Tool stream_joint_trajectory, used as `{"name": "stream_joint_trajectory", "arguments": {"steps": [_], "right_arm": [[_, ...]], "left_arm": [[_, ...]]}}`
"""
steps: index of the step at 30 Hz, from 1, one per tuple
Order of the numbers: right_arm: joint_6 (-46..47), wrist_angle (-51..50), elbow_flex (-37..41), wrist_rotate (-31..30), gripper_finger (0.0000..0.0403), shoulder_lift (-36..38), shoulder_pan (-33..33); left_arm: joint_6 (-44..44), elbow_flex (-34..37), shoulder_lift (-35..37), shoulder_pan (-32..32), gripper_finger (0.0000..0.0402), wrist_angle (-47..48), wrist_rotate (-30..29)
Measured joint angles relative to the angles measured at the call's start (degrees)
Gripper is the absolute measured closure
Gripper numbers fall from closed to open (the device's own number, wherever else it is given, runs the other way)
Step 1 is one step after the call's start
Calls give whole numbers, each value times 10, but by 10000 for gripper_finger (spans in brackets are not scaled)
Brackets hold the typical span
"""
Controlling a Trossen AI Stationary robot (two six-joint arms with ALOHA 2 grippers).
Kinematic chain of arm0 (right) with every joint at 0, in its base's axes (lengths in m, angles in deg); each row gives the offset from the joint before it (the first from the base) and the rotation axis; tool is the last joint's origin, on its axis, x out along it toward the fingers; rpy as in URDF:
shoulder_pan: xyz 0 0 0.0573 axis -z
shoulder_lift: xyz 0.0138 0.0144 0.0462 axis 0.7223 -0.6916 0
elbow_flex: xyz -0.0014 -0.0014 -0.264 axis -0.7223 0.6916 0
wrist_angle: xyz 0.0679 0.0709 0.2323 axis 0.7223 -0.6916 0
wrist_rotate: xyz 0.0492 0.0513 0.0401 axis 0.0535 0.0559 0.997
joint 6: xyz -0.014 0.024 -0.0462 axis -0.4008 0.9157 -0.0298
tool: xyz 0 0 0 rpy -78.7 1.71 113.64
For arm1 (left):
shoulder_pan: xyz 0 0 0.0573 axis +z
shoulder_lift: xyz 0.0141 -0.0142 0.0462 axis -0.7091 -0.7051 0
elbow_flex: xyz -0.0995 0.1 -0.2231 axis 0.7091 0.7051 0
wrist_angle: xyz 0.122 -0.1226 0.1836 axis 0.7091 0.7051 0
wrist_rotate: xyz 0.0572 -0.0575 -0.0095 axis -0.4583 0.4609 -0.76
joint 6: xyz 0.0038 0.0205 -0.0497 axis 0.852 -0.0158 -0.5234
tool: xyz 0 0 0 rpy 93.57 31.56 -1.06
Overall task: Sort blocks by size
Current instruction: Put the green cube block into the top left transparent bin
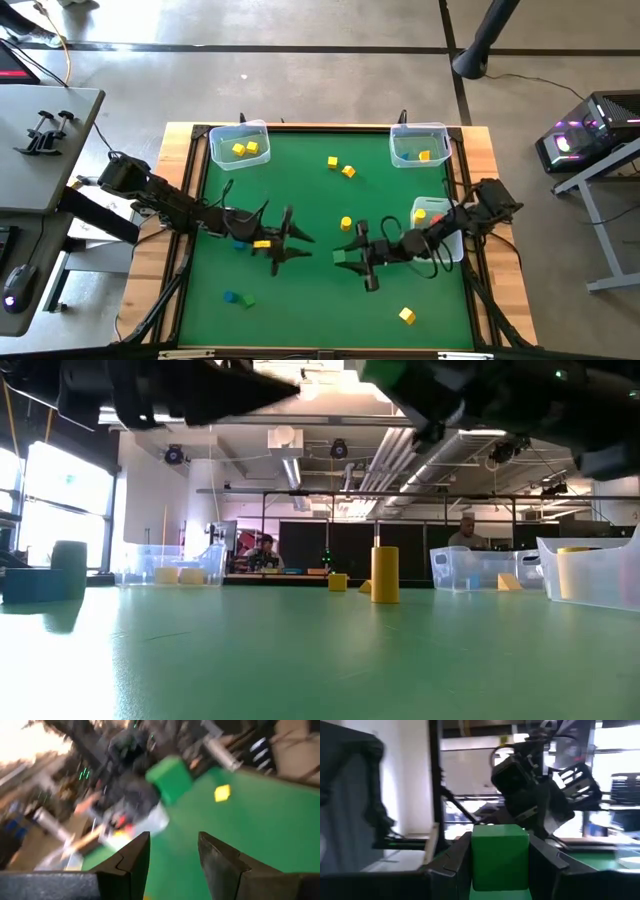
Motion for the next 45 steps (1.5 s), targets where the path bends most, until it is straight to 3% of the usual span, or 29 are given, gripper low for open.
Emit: {"name": "stream_joint_trajectory", "arguments": {"steps": [5, 10, 17, 24, 36, 41, 45], "right_arm": [[0, 0, -18, 48, 264, 0, 6], [1, 0, -20, 49, 271, 0, 6], [3, 0, -20, 21, 269, 0, 7], [30, 0, -20, 21, 269, 0, 20], [87, -5, -20, 21, 269, 0, 55], [105, -5, -20, 21, 269, 0, 62], [106, -6, -20, 21, 269, 0, 62]], "left_arm": [[15, -19, 0, 0, 249, -38, 23], [135, -49, 0, -12, 236, -23, 10], [220, -96, 0, -26, 185, 35, -49], [245, -120, 0, -31, 142, 91, -58], [349, -120, -1, -41, 138, 90, -83], [384, -120, -28, -41, 141, 52, -92], [433, -120, -64, -41, 142, 23, -131]]}}
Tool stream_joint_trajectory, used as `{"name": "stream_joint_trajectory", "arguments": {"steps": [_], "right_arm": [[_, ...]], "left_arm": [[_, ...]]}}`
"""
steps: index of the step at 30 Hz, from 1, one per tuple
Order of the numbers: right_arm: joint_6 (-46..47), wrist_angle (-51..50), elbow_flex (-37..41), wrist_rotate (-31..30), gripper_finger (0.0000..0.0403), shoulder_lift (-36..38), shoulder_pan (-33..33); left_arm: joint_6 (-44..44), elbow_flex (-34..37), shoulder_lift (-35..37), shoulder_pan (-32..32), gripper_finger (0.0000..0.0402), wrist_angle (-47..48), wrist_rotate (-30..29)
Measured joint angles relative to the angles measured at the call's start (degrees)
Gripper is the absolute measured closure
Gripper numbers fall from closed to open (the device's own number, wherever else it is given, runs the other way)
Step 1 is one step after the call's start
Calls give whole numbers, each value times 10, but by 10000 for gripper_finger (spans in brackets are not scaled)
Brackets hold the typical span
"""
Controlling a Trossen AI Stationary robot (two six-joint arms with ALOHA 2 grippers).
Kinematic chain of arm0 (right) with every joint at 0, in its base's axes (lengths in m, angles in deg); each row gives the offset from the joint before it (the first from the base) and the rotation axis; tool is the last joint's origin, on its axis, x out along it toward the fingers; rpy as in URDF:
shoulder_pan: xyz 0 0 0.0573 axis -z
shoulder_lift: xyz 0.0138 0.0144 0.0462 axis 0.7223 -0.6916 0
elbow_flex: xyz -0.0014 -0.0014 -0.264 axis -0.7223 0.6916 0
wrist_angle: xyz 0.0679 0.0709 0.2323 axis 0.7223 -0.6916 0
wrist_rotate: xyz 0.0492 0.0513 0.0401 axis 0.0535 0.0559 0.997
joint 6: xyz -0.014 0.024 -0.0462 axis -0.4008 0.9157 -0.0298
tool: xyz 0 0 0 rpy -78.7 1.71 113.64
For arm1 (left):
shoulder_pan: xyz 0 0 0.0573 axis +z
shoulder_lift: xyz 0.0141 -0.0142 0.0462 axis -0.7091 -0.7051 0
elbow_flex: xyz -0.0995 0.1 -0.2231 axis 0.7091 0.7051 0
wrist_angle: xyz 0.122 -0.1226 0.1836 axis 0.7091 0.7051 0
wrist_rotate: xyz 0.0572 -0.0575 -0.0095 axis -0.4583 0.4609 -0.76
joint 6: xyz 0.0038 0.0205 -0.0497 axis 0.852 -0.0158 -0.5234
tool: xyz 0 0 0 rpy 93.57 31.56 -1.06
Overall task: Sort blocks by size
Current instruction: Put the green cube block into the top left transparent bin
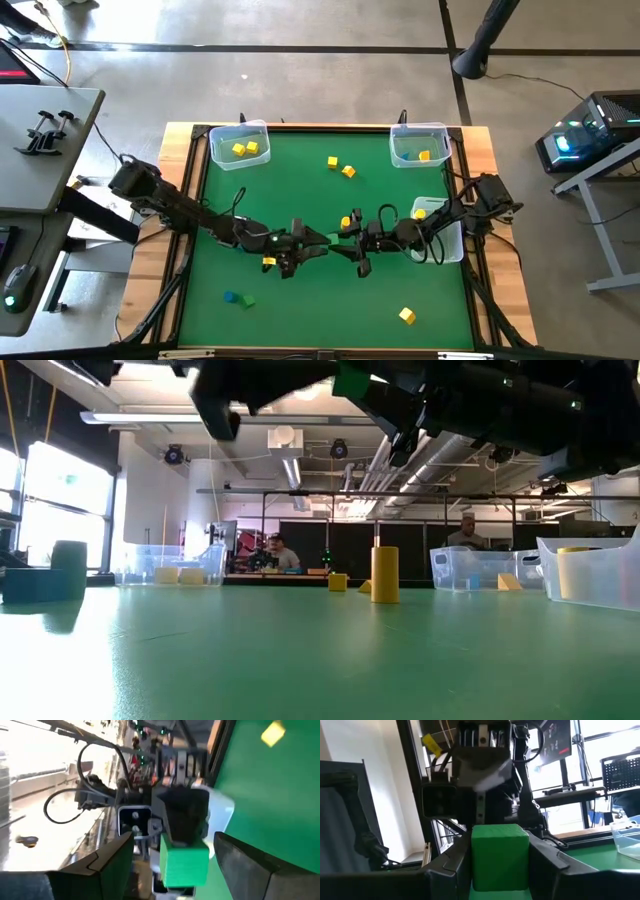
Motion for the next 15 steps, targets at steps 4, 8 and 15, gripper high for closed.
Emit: {"name": "stream_joint_trajectory", "arguments": {"steps": [4, 8, 15], "right_arm": [[0, 0, 0, 0, 269, 0, 0], [0, 0, 0, 0, 269, 0, 0], [0, -2, 0, 0, 269, 0, 0]], "left_arm": [[7, 0, -27, 0, 142, -39, -33], [5, 0, -46, 1, 142, -46, -42], [3, 0, -60, 1, 150, -67, -45]]}}
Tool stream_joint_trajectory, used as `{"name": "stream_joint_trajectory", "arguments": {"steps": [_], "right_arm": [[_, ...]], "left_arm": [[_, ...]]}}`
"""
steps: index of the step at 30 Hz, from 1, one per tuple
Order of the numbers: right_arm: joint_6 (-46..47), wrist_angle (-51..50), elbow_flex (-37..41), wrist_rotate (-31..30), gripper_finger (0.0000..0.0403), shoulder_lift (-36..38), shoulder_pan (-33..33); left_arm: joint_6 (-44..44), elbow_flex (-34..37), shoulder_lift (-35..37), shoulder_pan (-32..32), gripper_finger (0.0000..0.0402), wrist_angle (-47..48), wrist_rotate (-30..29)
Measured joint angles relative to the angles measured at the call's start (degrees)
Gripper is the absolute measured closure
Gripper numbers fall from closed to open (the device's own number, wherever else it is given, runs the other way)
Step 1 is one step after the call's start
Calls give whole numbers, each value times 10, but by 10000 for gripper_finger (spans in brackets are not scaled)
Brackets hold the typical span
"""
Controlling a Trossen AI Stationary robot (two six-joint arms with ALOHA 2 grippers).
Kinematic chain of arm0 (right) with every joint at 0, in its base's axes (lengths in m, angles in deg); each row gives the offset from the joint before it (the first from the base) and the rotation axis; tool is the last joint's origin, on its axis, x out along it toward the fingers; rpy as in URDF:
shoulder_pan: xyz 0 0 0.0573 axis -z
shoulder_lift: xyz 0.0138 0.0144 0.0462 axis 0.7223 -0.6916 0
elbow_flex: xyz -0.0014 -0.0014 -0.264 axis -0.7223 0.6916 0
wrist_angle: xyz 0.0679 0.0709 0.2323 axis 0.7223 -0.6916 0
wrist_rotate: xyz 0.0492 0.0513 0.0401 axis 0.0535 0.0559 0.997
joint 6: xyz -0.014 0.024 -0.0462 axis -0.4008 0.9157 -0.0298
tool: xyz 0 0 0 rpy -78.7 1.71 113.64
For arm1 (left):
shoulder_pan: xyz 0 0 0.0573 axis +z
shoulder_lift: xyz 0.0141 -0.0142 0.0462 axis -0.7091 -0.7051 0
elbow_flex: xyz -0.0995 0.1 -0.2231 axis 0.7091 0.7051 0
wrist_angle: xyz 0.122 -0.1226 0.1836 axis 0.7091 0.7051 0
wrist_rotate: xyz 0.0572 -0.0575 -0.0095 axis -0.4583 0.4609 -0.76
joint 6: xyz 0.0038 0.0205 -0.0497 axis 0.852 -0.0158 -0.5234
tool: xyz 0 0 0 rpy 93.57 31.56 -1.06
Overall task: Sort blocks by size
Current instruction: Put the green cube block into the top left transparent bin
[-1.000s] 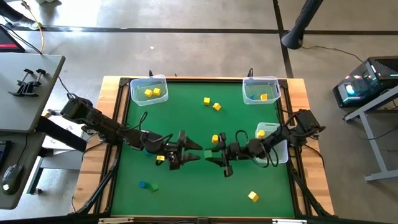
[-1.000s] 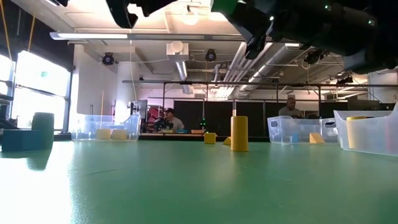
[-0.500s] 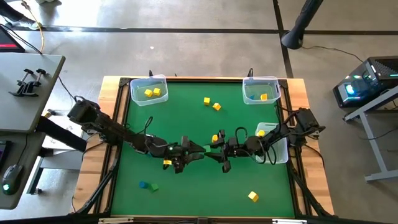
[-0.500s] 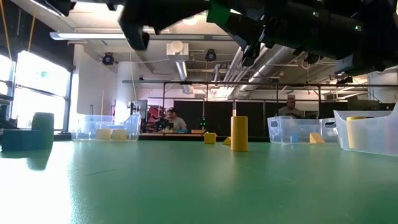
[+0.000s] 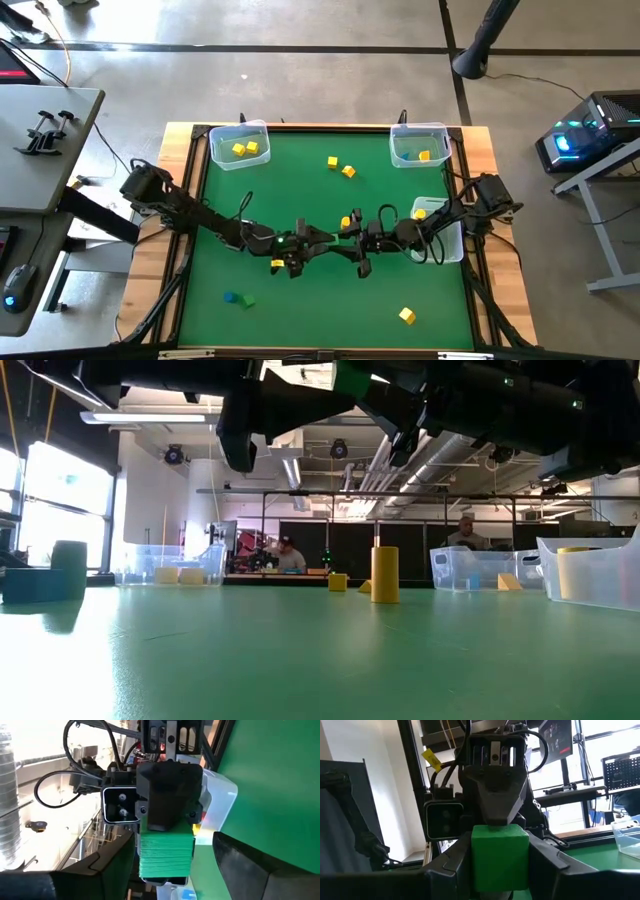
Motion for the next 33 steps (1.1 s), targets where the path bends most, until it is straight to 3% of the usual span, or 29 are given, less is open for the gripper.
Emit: {"name": "stream_joint_trajectory", "arguments": {"steps": [7, 19, 29, 33], "right_arm": [[0, -1, 0, 0, 269, 0, 0], [5, -13, 0, 0, 265, 0, 0], [69, -57, -1, -10, 192, 1, 3], [56, -80, 2, -11, 166, 1, 3]], "left_arm": [[-3, 0, 0, 3, 182, 0, 0], [-83, 0, 1, 9, 255, 1, 4], [-193, 0, 0, -1, 290, 7, -2], [-228, 0, 0, -9, 290, -2, -44]]}}
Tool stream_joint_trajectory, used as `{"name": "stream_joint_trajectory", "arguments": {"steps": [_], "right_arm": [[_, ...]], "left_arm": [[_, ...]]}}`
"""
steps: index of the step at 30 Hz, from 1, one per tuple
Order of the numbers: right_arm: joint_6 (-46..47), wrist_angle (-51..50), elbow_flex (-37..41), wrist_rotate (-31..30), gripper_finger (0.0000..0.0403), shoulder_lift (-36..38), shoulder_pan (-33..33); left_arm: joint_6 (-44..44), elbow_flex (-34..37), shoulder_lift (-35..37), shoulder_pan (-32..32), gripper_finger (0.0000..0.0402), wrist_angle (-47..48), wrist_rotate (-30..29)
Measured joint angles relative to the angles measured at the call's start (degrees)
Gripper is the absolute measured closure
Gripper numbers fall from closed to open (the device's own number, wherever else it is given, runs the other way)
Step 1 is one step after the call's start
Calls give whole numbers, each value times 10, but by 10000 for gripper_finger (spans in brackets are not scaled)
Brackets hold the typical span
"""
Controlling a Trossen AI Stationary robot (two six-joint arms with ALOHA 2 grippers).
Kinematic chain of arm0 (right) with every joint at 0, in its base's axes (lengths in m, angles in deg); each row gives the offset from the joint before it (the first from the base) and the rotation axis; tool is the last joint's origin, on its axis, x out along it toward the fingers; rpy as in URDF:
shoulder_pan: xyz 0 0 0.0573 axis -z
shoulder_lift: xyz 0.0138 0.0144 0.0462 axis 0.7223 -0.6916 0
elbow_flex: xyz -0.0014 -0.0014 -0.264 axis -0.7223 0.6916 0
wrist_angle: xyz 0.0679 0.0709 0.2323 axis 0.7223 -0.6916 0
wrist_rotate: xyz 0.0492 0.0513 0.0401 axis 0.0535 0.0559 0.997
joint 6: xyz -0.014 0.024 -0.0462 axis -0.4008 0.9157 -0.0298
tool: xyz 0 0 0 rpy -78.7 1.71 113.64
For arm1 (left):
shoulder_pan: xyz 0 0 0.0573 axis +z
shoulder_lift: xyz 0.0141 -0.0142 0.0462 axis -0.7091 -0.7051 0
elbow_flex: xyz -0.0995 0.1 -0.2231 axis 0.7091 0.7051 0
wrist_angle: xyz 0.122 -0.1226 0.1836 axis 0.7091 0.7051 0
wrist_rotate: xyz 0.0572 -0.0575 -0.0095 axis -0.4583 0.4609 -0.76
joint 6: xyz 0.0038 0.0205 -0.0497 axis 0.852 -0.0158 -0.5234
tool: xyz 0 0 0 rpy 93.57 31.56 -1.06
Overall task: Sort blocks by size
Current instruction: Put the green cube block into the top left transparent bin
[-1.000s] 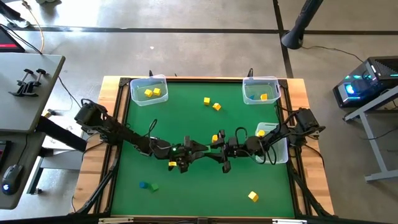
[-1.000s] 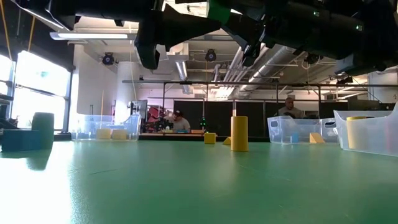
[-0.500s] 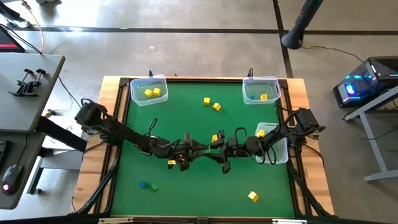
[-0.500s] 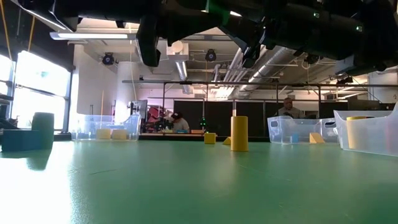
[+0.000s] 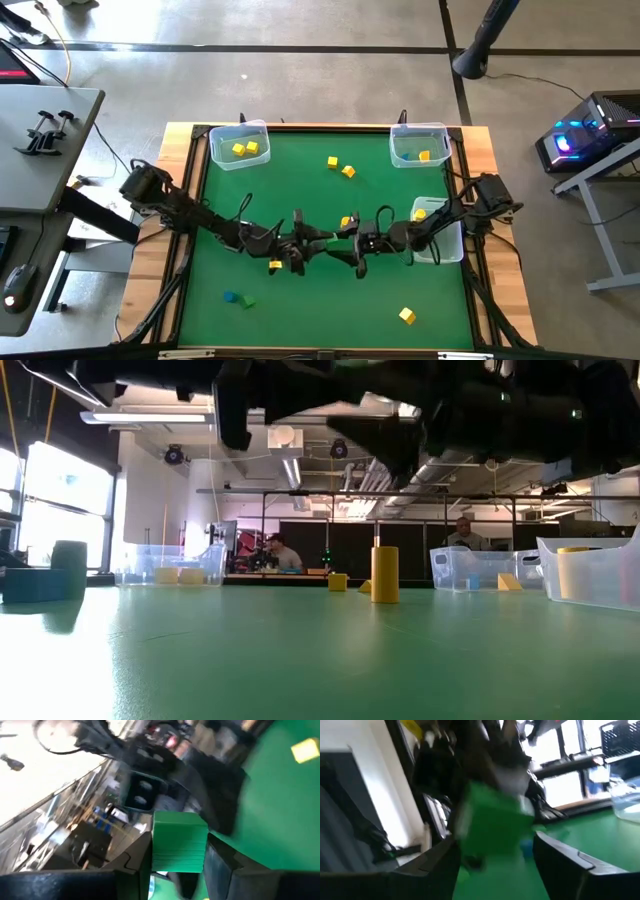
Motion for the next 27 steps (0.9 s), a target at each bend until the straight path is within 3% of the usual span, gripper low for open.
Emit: {"name": "stream_joint_trajectory", "arguments": {"steps": [9, 15, 20, 23, 27], "right_arm": [[42, -105, 22, -104, 158, 30, 0], [38, -146, 31, -111, 157, 76, -12], [29, -194, 31, -111, 157, 113, -27], [23, -193, 31, -111, 157, 119, -31], [16, -194, 30, -123, 157, 119, -31]], "left_arm": [[-20, -1, 1, -45, 290, 2, -167], [-73, 0, 8, -65, 290, 46, -310], [-191, 0, 70, -54, 290, 234, -458], [-338, 0, 136, -39, 290, 396, -447], [-565, 0, 225, 0, 290, 635, -381]]}}
